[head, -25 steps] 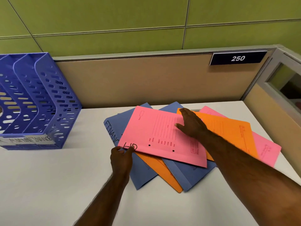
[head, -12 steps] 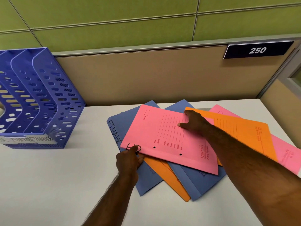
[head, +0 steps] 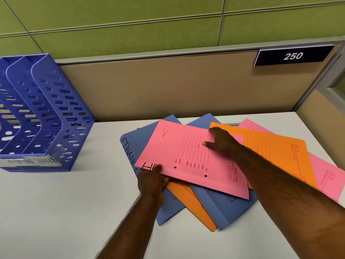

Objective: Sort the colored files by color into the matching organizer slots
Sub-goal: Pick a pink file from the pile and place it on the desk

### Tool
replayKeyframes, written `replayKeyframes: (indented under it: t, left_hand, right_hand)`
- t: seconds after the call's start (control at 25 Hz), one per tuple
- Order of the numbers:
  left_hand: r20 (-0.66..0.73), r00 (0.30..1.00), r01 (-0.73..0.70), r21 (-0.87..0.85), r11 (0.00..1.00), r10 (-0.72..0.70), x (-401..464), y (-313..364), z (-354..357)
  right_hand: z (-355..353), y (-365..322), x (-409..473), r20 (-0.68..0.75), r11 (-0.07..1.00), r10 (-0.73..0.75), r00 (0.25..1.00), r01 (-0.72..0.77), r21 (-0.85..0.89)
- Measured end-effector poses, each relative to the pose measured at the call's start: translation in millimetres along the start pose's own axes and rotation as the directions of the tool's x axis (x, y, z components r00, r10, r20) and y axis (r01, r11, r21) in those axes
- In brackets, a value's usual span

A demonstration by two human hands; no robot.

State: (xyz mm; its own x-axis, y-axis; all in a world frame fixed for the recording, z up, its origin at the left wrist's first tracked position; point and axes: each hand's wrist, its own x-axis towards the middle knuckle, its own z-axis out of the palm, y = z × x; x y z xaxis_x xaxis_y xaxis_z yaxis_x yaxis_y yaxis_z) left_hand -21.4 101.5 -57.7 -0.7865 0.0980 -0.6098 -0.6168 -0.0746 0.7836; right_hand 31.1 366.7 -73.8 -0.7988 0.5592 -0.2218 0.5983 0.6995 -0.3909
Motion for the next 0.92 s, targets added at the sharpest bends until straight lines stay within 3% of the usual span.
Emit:
replayKeyframes:
  t: [0.24,0.4,0.64,0.8,0.92]
  left_hand:
    - [0.077,0.995,-0.051,-0.134,0.99,0.062,-7.1,0.8,4.9]
    - [0.139,0.981,-0.104,-0.206,0.973,0.134,-17.0,8.8,-4.2]
    - [0.292,0.925,-0.199,-0.172,0.965,0.243,-40.2,37.5,-43.9]
    - [0.354,0.897,-0.24,-0.111,0.965,0.264,-58.2,66.3,-87.4]
    - [0.368,0.889,-0.281,-0.032,0.959,0.273,-64.8,84.9,-123.4]
  right_hand:
    - [-6.4,1.1,-0.1,0.008,0.999,0.009,1.0,-0.01,0.053]
    - [-20.0,-4.7,-8.8,-0.102,0.998,-0.023,0.994,0.029,0.063]
    - [-52.5,-36.7,-48.9,-0.23,0.903,-0.022,0.973,0.118,0.413]
    - [-65.5,-59.5,-91.3,-0.13,0.832,-0.075,0.989,0.133,0.539]
    - [-64.1,-72.7,-124.3,-0.035,0.716,-0.085,0.996,0.085,0.692]
